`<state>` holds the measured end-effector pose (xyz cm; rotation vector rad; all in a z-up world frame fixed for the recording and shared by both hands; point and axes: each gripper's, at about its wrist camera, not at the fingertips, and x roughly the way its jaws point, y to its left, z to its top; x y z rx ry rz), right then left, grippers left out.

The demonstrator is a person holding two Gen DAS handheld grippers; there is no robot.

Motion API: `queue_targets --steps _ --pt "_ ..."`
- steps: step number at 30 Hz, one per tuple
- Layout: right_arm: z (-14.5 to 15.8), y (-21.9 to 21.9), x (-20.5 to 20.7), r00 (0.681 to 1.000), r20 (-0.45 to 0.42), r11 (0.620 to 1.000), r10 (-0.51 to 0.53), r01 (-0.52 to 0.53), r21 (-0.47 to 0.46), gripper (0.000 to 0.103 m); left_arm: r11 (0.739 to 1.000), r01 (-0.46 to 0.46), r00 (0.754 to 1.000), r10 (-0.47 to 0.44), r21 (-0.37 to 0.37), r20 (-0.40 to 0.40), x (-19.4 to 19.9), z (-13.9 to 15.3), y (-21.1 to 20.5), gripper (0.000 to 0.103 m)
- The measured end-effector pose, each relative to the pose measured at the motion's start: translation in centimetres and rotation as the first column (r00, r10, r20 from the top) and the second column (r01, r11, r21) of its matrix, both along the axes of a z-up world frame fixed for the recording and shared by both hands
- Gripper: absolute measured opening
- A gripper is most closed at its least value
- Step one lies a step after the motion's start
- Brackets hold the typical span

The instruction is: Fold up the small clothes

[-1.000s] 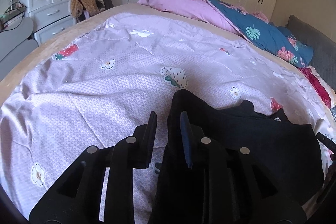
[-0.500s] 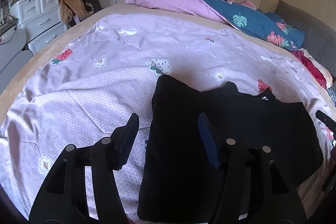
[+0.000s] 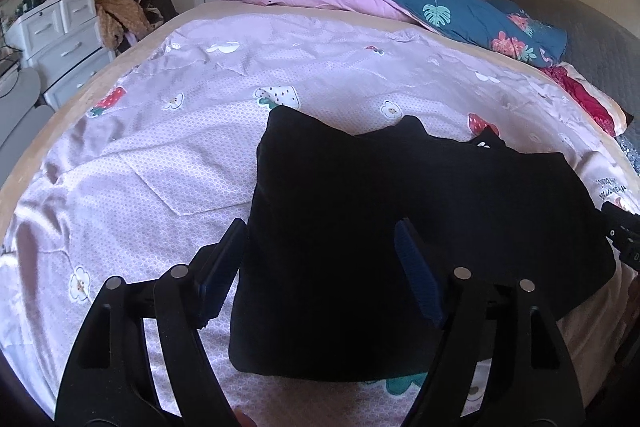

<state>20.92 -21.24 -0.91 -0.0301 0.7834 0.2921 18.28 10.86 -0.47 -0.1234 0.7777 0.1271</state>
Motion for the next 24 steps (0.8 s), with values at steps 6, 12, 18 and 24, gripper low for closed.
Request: queue_targets --steps 6,12,18,24 --pt "-1.7 -0.6 -1.2 0.998 -0.064 1.0 -0.008 0.007 -0.014 0.073 0.999 0.014 0.995 -0.017 -0.034 -0.102 -0.9 -3.1 -0.4 0.069" --pt "-3.3 -0.7 -2.2 0.993 -0.116 0.998 -0.025 0.019 -0.053 0.076 0.998 0.002 0.992 -0.01 -0.061 -0.126 -1.5 -4.2 -0.2 0.07" --pt "-3.7 -1.3 -2.9 0.991 -0.123 0.998 -0.047 0.042 -0.041 0.079 0.998 -0.006 0.992 -0.001 -0.062 -0.122 -2.1 -4.1 -0.5 0.07" --pt "-2.5 -1.4 -4.1 0.995 -0.083 0.998 -0.056 0.054 -0.015 0.091 0.999 -0.011 0.995 0.007 -0.041 -0.103 -3.0 -3.2 -0.8 0.076"
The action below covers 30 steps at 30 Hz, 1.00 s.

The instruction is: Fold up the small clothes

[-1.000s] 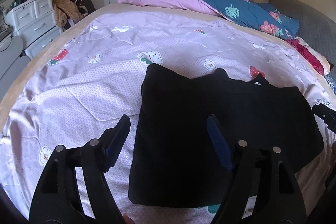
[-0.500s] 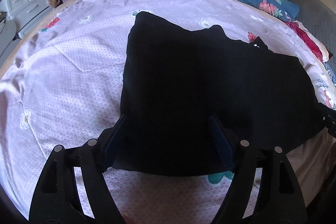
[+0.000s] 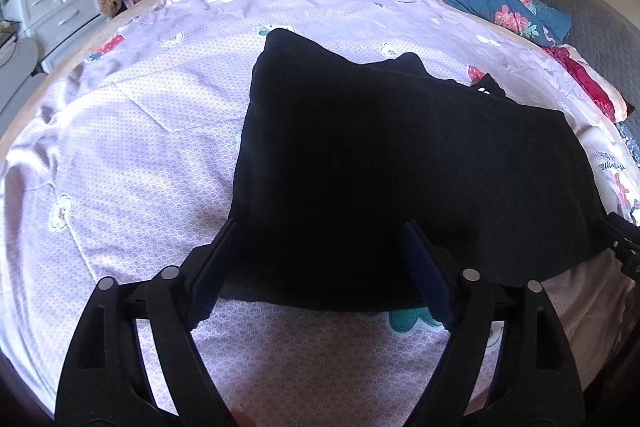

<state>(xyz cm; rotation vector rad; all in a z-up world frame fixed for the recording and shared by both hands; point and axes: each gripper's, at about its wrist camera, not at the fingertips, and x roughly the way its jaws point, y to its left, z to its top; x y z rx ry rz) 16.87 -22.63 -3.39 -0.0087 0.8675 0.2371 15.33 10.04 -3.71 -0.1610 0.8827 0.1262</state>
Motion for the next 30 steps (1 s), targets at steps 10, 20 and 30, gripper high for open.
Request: queue_targets --steps 10,20,30 --pt "1.0 0.8 -1.4 0.999 0.043 1.0 -0.002 0.002 -0.012 0.098 1.0 -0.011 0.999 0.012 -0.009 0.037 -2.0 1.2 -0.4 0.094" --pt "2.3 4.8 -2.9 0.991 0.089 0.995 0.095 -0.094 -0.025 0.098 0.997 -0.083 0.995 0.082 0.006 0.062 -2.3 1.7 1.4 0.094" --pt "2.4 11.8 -4.2 0.962 0.109 0.966 0.252 -0.243 -0.091 0.098 0.985 -0.173 0.982 0.174 -0.017 0.071 -2.9 2.0 4.9 0.094"
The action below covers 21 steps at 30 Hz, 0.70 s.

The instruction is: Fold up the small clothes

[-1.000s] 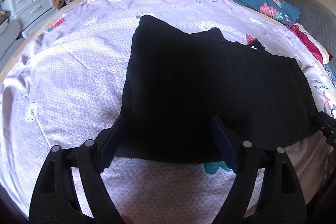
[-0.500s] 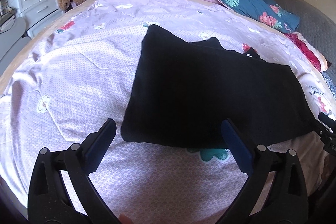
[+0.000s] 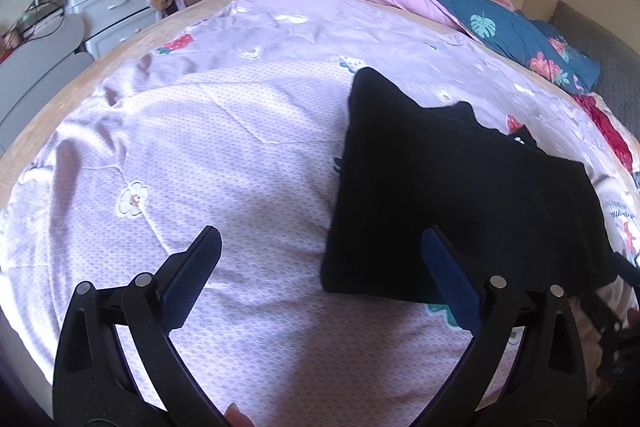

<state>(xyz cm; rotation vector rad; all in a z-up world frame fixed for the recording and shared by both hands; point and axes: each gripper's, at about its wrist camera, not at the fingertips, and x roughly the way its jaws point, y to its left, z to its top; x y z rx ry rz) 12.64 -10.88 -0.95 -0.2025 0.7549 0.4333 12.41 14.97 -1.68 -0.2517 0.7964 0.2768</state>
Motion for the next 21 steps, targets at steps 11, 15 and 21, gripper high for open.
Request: queue_targets --steps 11,15,21 --pt "-0.4 7.4 -0.8 0.989 0.024 0.988 0.144 -0.142 -0.067 0.098 0.998 -0.065 0.998 0.065 -0.024 0.015 -0.2 0.2 2.9 0.094" --pt "-1.3 10.2 -1.0 0.98 0.029 0.974 0.199 -0.194 -0.117 0.098 0.997 -0.074 0.997 0.074 -0.005 0.001 0.4 -0.1 3.2 0.094" --pt "-3.1 13.5 -0.9 0.97 0.035 0.954 0.239 -0.228 -0.195 0.098 0.996 -0.085 0.996 0.085 -0.003 0.0 1.1 0.1 3.7 0.094"
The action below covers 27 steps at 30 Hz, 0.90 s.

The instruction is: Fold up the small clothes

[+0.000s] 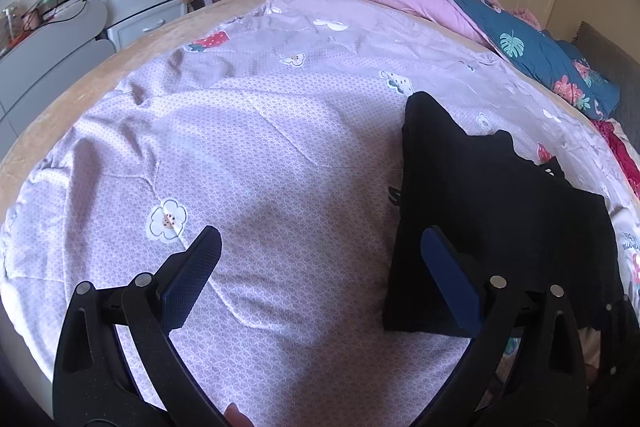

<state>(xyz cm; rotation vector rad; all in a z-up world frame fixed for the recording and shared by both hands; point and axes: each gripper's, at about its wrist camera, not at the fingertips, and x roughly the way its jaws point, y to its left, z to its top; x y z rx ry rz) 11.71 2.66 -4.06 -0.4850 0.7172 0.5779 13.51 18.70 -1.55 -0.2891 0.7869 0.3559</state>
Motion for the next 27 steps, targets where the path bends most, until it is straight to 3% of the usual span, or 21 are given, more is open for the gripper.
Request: queue_targets --steps 12,21,24,27 --pt "-1.2 4.0 3.4 1.0 0.024 0.999 -0.007 0.008 -0.047 0.098 1.0 -0.014 0.999 0.014 0.002 -0.05 5.4 1.0 1.3 0.094" --pt "-1.5 5.6 4.8 0.997 0.083 0.998 -0.007 0.013 -0.066 0.098 0.997 0.019 0.999 -0.022 -0.072 -0.045 9.7 0.4 2.3 0.094" --pt "-0.9 5.2 4.6 0.992 0.125 0.999 -0.009 0.015 -0.049 0.097 0.987 0.055 0.997 -0.062 -0.151 -0.046 10.2 -0.5 2.4 0.093" --pt "0.0 4.4 4.0 0.988 0.156 1.0 -0.001 0.002 -0.009 0.087 0.972 0.104 0.994 -0.11 -0.213 -0.017 10.4 -0.5 2.2 0.093"
